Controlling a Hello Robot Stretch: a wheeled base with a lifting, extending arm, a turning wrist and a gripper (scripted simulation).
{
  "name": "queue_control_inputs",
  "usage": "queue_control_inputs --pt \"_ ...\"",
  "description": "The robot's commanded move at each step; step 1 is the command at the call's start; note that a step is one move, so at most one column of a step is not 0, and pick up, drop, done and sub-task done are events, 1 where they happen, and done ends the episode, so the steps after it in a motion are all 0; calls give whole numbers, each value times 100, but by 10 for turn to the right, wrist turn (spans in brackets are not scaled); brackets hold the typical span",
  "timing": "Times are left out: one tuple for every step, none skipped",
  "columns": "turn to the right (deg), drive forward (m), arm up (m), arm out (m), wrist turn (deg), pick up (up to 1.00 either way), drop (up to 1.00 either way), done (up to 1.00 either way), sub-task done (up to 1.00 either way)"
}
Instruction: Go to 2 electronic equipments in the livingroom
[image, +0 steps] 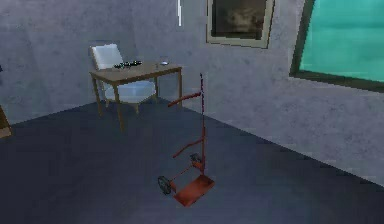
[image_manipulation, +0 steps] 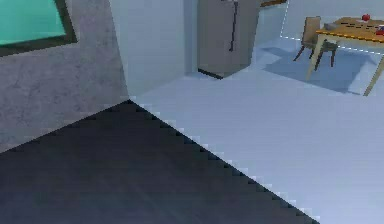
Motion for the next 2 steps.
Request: queue_control_inputs --pt "-240 0 0 0 0 0 0 0 0" --pt "0 50 0 0 0 0 0 0 0"
